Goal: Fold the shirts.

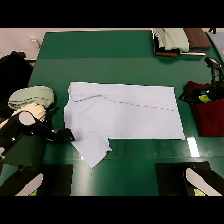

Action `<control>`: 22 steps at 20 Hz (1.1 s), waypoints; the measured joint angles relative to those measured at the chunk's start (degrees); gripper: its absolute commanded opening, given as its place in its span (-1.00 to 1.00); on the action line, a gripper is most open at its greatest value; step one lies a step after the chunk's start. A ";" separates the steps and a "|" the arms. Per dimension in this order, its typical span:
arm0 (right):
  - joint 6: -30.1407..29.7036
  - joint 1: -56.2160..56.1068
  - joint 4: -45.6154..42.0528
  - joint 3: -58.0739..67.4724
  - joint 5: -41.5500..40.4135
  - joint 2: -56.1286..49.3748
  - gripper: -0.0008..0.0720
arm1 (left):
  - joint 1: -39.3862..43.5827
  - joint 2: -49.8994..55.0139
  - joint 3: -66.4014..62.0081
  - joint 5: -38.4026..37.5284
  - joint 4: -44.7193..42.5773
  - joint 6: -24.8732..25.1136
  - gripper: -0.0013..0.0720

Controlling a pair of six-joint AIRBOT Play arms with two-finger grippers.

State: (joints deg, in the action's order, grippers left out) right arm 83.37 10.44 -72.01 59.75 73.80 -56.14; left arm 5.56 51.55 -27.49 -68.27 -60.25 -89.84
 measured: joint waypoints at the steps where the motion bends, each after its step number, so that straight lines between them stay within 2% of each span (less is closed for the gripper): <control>1: 0.00 0.00 0.11 -0.11 0.20 0.15 0.02 | 1.88 -0.31 0.90 1.38 0.92 -0.48 0.51; 4: 0.00 0.00 0.33 -0.24 1.49 0.42 0.02 | 5.68 -0.76 2.25 4.81 2.54 -2.29 0.51; 5: 0.00 0.00 0.31 -0.24 1.88 0.46 0.02 | 6.34 -0.83 2.49 5.62 2.75 -2.84 -0.01; 6: 0.00 0.00 0.31 -0.28 2.23 0.46 0.02 | 6.97 -0.83 2.75 6.23 2.75 -3.21 -0.71; 7: -0.02 0.00 0.26 -0.31 2.67 0.52 0.02 | 7.30 -0.90 2.84 6.78 2.78 -3.41 -0.90; 12: -1.03 3.32 -4.70 -2.32 6.95 0.52 0.04 | 8.02 -0.98 2.38 7.39 3.17 -3.65 -0.90; 14: -1.84 8.28 -6.54 -6.19 8.59 0.52 0.30 | 8.13 -0.98 2.14 7.39 3.17 -2.93 -0.90; 16: -2.51 14.64 -7.30 -11.63 8.98 0.37 0.30 | 8.15 -0.98 2.05 7.43 3.21 -2.38 -0.90; 22: -5.05 27.58 1.05 -24.87 4.24 -4.20 0.25 | 8.20 -0.98 1.97 8.07 3.30 -1.46 -0.90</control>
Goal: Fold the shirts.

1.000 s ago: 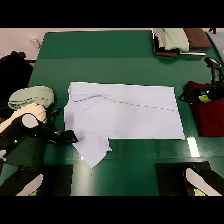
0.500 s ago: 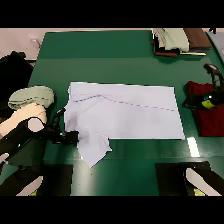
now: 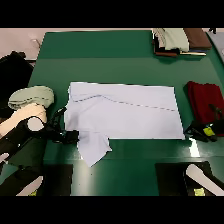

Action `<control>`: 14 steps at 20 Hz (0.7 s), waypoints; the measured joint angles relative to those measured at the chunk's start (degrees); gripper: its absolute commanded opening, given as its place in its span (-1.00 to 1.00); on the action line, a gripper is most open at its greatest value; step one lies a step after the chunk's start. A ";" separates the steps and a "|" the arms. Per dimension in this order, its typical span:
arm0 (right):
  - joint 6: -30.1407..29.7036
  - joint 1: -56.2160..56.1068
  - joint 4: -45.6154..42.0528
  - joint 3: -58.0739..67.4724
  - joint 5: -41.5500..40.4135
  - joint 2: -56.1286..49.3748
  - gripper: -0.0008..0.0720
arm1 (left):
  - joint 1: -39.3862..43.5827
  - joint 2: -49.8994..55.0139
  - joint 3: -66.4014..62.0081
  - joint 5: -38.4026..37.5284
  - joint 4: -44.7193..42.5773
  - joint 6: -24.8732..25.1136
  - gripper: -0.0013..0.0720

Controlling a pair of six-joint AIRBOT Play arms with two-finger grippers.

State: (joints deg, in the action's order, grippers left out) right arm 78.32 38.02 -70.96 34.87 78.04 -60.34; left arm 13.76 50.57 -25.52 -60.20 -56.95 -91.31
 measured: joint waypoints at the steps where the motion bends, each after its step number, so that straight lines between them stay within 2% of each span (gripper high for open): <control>1: -0.24 0.35 1.44 -0.87 -0.85 -0.94 0.15 | 0.00 0.00 0.00 0.02 0.00 0.09 -0.90; 2: -0.48 0.33 2.84 -1.36 -1.20 -1.79 -0.10 | 0.00 0.00 0.00 0.00 0.00 0.11 -0.90; 3: -0.59 -0.22 3.76 -1.53 -1.49 -2.62 -0.23 | 0.00 0.00 -0.02 -0.02 0.00 0.09 -0.91; 6: -1.60 -3.87 4.85 -0.94 -3.28 -3.85 -0.86 | 0.00 -0.31 -0.04 -1.70 -0.02 0.07 -0.91; 7: -1.92 -5.22 4.76 -0.50 -3.76 -3.58 -0.93 | 0.00 -1.11 -0.04 -2.60 -0.24 -0.13 -0.91; 10: -2.45 -8.90 1.57 1.25 -1.75 -0.13 -0.93 | 0.02 -6.56 -0.04 -6.62 -2.93 -2.84 -0.91; 14: -2.67 -11.39 -5.46 3.48 3.61 7.41 -0.93 | 0.07 -16.22 -0.09 -16.33 -5.18 -7.54 -0.91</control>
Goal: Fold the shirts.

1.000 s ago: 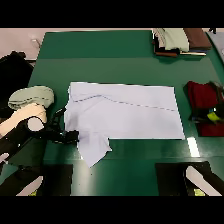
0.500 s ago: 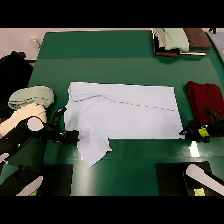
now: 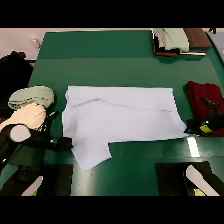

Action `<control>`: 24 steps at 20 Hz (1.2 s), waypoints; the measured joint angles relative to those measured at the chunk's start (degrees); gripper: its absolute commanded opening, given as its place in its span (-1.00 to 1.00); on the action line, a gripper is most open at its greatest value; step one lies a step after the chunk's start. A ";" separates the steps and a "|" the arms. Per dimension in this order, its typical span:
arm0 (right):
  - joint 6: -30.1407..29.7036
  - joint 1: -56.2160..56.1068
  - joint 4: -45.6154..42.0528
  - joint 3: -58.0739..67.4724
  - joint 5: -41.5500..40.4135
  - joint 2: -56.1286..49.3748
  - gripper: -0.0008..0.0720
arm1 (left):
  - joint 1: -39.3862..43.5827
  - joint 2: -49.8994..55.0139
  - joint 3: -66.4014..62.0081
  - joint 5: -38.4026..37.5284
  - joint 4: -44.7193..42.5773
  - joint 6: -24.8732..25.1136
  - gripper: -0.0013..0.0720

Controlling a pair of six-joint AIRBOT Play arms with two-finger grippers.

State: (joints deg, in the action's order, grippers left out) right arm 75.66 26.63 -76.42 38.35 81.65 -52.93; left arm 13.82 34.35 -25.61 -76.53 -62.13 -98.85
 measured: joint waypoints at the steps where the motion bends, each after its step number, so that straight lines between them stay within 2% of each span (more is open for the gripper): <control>1: -0.02 -0.31 -1.88 0.39 1.20 2.01 -0.93 | 0.00 -1.49 -0.22 -2.03 0.11 -0.63 -0.91; 4: 0.02 -0.79 -4.68 2.16 2.84 5.35 -0.93 | 0.02 -3.10 -2.40 -4.20 -0.28 -1.14 -0.91; 7: 0.48 -2.08 -5.35 6.40 3.10 3.67 -0.93 | 0.00 -0.09 -7.08 0.85 -4.33 -0.42 -0.90; 12: 2.62 -9.20 -5.66 17.05 -0.26 -7.32 -0.93 | -0.02 15.56 -19.54 10.73 -11.15 3.89 -0.90; 17: 4.83 -13.97 -3.15 29.20 -2.45 -21.33 -0.92 | -0.07 32.46 -31.98 16.72 -15.30 5.75 -0.90; 18: 4.83 -14.36 -1.57 31.39 -2.89 -23.87 -0.80 | -0.07 34.95 -33.62 17.55 -15.87 5.79 -0.89; 19: 4.83 -14.62 -0.48 33.29 -2.95 -26.03 -0.25 | -0.09 36.57 -34.80 18.36 -16.13 5.95 -0.85; 20: 4.74 -14.78 0.63 35.28 -3.10 -28.15 -0.02 | -0.07 37.90 -35.80 19.43 -16.37 5.99 -0.21; 21: 4.33 -14.82 1.55 37.05 -3.21 -30.01 -0.02 | -0.07 38.75 -36.61 19.89 -16.81 5.99 0.46; 23: 2.56 -13.88 4.22 39.45 -3.10 -32.52 0.05 | -0.11 39.91 -38.34 20.39 -16.96 5.95 0.54; 24: 1.25 -12.74 5.73 40.26 -2.80 -33.46 0.28 | -0.11 40.26 -39.30 20.35 -16.98 5.95 0.54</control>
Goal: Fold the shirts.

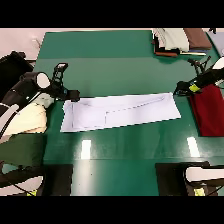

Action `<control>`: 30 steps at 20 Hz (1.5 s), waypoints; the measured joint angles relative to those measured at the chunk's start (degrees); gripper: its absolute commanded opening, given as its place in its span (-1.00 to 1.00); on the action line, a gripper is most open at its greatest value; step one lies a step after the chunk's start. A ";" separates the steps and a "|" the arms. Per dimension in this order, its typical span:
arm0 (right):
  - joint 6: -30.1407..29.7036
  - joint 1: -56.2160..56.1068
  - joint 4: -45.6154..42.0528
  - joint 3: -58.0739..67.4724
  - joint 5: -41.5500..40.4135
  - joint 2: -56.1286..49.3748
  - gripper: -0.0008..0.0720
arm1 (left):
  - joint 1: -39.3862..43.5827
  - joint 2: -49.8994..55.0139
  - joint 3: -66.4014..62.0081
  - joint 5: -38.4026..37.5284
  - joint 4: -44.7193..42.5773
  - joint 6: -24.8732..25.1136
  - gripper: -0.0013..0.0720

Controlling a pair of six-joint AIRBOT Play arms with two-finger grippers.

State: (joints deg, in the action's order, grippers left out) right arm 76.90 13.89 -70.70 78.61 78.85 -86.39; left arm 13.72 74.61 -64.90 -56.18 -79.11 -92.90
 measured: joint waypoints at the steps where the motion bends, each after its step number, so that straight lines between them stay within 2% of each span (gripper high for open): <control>1: -1.14 1.33 1.40 0.55 0.52 -0.70 0.48 | 0.04 0.24 -0.83 -0.48 0.02 0.00 0.54; 2: -2.19 3.13 2.75 0.98 1.14 -1.33 0.49 | 0.04 0.44 -1.60 -0.87 0.24 -0.04 0.40; 3: -2.78 5.03 3.58 1.27 1.70 -1.92 0.49 | 0.04 0.55 -2.16 -1.20 1.20 -0.20 -0.37; 4: -3.39 7.32 4.44 1.46 2.38 -2.73 0.48 | 0.02 0.66 -2.51 -1.36 2.40 -0.20 -0.87; 6: -4.33 11.67 7.93 1.73 4.15 -4.94 0.41 | 0.24 0.79 -2.99 -1.01 6.03 0.02 -0.88; 9: -5.75 16.11 13.05 1.49 7.10 -9.62 0.41 | 1.66 0.92 -3.30 2.27 10.29 0.07 -0.90; 13: -8.59 16.61 16.65 -3.98 6.62 -13.03 0.37 | 6.71 1.09 -3.37 7.85 12.74 -0.87 -0.90; 15: -10.19 15.13 18.27 -7.04 5.57 -13.46 0.04 | 9.35 1.79 -3.39 10.16 13.25 -2.16 -0.90; 17: -12.13 13.60 19.69 -9.25 3.43 -13.70 -0.64 | 11.80 3.48 -3.48 11.65 13.88 -3.28 -0.90; 18: -13.03 12.94 21.46 -10.01 2.84 -13.90 -0.80 | 12.98 4.81 -3.80 12.22 14.84 -3.56 -0.90; 19: -13.99 12.39 22.71 -10.64 2.21 -13.57 -0.88 | 14.10 6.38 -4.42 12.52 15.54 -3.80 -0.90; 21: -15.47 11.76 24.94 -11.26 -0.11 -11.47 -0.93 | 16.00 9.75 -6.54 13.16 16.72 -4.07 -0.90; 25: -16.72 10.38 30.82 -11.67 0.44 -2.23 -0.93 | 19.85 18.36 -13.53 13.31 17.75 -4.07 -0.90; 30: -14.25 4.57 35.21 -8.46 0.46 9.64 -0.93 | 23.21 27.17 -21.75 12.00 18.16 -3.19 -0.90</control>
State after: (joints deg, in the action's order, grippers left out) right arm 62.65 18.46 -35.48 70.15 79.31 -76.75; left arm 36.93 101.78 -86.65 -44.18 -60.95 -96.09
